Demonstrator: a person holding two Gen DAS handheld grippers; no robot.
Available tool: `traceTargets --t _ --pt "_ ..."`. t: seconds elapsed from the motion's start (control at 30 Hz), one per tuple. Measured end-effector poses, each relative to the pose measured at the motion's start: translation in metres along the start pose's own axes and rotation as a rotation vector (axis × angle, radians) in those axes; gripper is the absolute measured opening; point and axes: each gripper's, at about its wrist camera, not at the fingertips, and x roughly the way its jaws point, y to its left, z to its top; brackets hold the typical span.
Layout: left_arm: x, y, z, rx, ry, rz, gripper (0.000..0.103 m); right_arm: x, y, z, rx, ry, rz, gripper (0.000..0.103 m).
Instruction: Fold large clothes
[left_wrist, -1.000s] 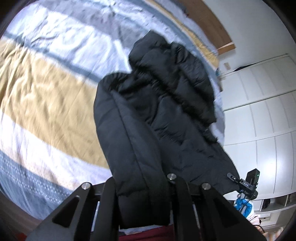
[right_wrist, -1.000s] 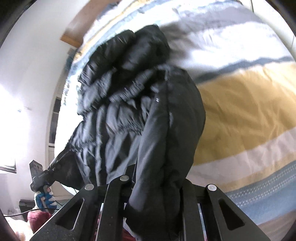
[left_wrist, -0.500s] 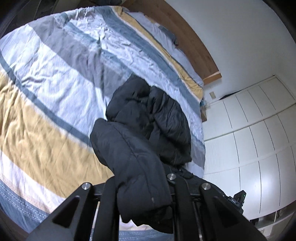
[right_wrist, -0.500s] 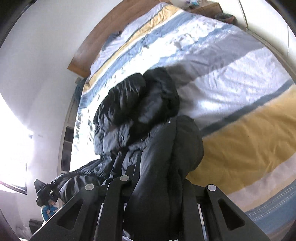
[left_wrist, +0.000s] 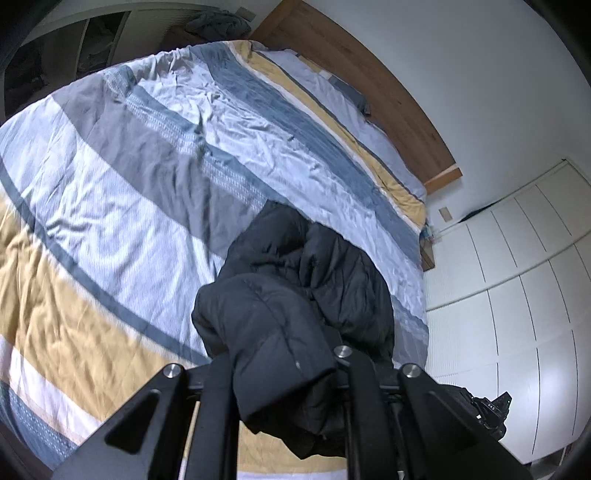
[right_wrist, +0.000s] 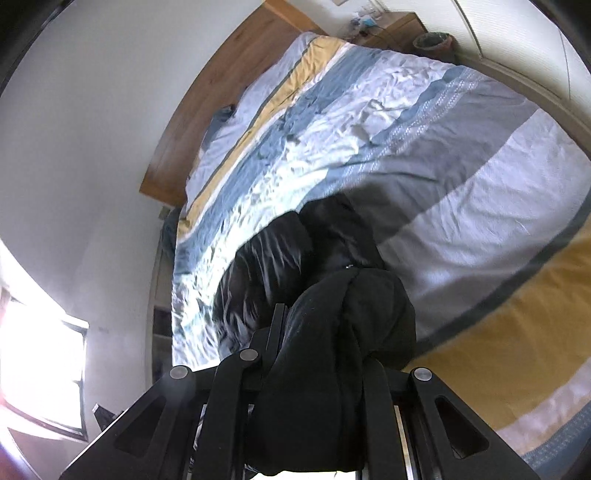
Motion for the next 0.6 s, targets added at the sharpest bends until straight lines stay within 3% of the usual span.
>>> traceTargets --t 0.3,0.6 --pt "0.049 -0.027 0.057 -0.077 -0.055 0.068 0.012 0.064 0.004 0.071 0.058 -0.005 0.007 0.014" --pt "0.164 -0.031 0.137 -0.039 0.005 0.085 0.012 0.145 0.013 0.124 0.091 -0.043 -0.085 0.015"
